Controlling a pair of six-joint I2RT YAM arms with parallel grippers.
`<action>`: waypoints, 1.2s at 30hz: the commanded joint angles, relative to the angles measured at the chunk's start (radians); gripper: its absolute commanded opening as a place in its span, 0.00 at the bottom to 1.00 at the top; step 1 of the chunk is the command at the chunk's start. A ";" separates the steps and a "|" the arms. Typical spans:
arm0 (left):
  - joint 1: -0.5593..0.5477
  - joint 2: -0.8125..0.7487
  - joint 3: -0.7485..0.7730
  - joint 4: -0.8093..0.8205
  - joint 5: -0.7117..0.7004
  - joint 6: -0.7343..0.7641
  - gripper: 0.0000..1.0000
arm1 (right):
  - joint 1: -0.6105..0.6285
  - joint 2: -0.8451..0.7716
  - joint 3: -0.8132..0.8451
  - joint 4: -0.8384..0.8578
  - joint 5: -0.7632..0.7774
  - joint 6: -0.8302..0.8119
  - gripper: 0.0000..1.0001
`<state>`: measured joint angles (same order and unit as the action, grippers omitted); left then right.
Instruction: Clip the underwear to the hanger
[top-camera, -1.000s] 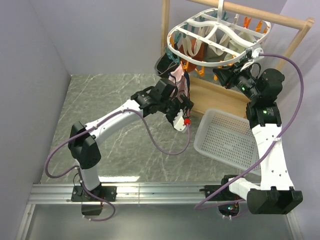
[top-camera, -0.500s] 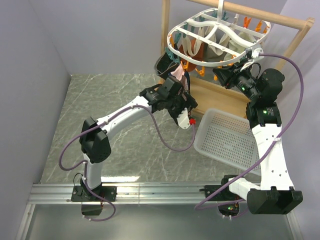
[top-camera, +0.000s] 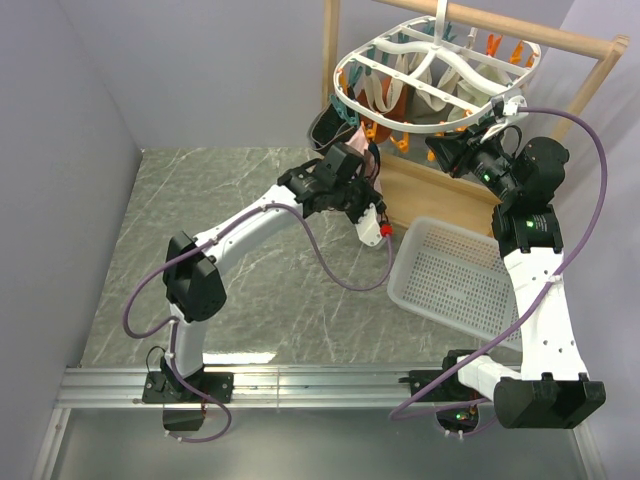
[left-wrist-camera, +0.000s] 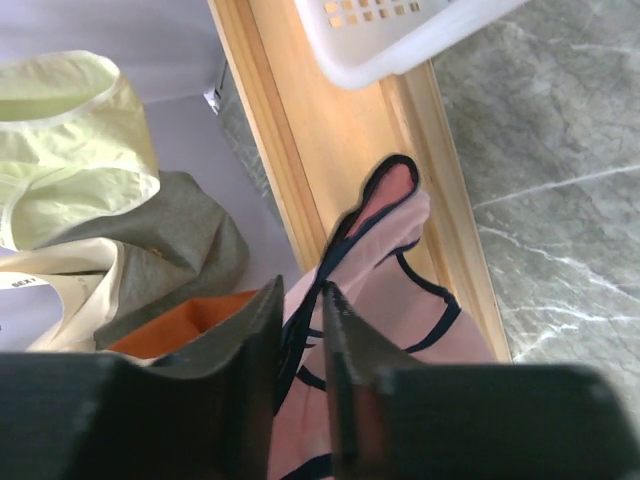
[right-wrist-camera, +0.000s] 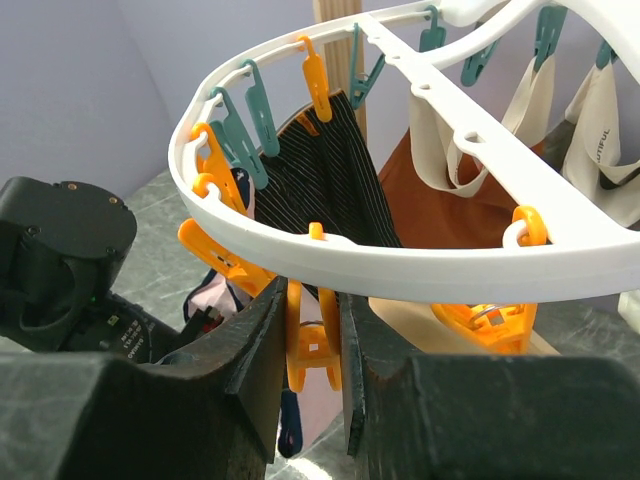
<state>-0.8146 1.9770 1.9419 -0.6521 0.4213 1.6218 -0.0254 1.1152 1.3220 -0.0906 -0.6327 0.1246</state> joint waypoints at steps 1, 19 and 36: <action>0.000 0.011 0.049 -0.033 0.022 0.042 0.25 | 0.007 -0.011 0.011 0.034 -0.005 -0.002 0.00; -0.024 0.060 0.089 -0.119 -0.105 0.164 0.44 | 0.007 -0.008 0.006 0.046 -0.004 0.001 0.00; -0.021 0.135 0.348 -0.218 0.034 -0.267 0.00 | 0.007 -0.009 0.005 0.058 -0.009 0.010 0.00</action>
<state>-0.8379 2.1338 2.2322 -0.8211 0.3676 1.5139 -0.0254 1.1152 1.3212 -0.0841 -0.6331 0.1257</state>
